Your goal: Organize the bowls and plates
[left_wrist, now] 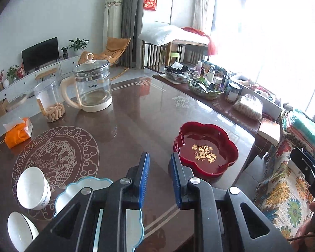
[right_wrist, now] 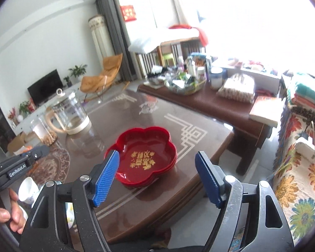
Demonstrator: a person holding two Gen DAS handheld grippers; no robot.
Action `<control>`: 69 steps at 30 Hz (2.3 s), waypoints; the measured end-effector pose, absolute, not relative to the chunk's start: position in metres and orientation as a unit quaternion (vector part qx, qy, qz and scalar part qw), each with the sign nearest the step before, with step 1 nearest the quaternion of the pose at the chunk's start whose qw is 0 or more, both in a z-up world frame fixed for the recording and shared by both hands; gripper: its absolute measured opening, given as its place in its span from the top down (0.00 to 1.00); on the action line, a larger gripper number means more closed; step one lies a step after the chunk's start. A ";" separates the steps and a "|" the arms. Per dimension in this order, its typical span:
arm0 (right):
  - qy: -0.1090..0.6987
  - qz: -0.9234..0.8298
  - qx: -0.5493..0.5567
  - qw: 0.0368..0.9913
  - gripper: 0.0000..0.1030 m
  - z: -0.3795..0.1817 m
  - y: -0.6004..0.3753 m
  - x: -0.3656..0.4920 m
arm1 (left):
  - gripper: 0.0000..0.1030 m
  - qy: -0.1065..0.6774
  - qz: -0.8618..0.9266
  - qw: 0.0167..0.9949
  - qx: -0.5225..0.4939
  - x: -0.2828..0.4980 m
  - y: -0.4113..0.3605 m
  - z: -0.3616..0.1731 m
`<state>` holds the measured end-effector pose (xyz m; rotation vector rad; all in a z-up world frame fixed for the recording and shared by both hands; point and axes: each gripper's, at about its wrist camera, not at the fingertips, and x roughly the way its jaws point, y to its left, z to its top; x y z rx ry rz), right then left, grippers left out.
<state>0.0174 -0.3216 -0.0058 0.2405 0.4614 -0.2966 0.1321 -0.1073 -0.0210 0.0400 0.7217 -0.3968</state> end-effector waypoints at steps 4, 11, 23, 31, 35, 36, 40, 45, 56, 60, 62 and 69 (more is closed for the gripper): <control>0.247 -0.139 0.118 0.952 0.19 -0.013 -0.307 -0.003 | 0.11 0.331 -0.141 0.932 0.033 0.083 -0.073 -0.035; 0.279 -0.114 0.103 0.948 0.19 -0.043 -0.270 -0.027 | 0.02 0.294 -0.059 0.951 0.076 0.016 -0.012 -0.050; 0.204 -0.031 -0.005 0.978 0.19 -0.018 -0.186 -0.035 | 0.00 0.274 -0.009 0.962 -0.010 -0.007 0.030 -0.032; 0.202 -0.023 0.006 0.979 0.19 -0.032 -0.174 -0.032 | 0.00 0.271 -0.014 0.962 -0.041 0.001 0.042 -0.040; 0.216 -0.022 0.002 0.976 0.19 -0.040 -0.168 -0.024 | 0.00 0.285 -0.019 0.958 -0.035 0.007 0.040 -0.045; 0.213 -0.021 0.000 0.977 0.19 -0.040 -0.167 -0.025 | 0.00 0.289 -0.022 0.957 -0.029 0.008 0.039 -0.047; 0.215 -0.018 -0.014 0.976 0.19 -0.042 -0.161 -0.022 | 0.00 0.303 -0.026 0.953 0.005 0.012 0.032 -0.052; 0.224 -0.011 -0.012 0.974 0.19 -0.048 -0.159 -0.018 | 0.00 0.315 -0.028 0.948 0.036 0.016 0.024 -0.054; 0.200 -0.006 -0.026 0.980 0.19 -0.044 -0.154 -0.025 | 0.00 0.275 0.008 0.961 0.026 0.006 0.033 -0.036; 0.196 -0.004 -0.029 0.980 0.19 -0.043 -0.155 -0.029 | 0.00 0.274 0.005 0.961 0.029 0.002 0.030 -0.034; 0.195 -0.004 -0.028 0.980 0.19 -0.043 -0.156 -0.030 | 0.00 0.275 0.002 0.961 0.033 0.001 0.027 -0.034; 0.189 -0.015 -0.028 0.982 0.19 -0.042 -0.161 -0.038 | 0.00 0.270 -0.006 0.962 0.040 -0.003 0.019 -0.029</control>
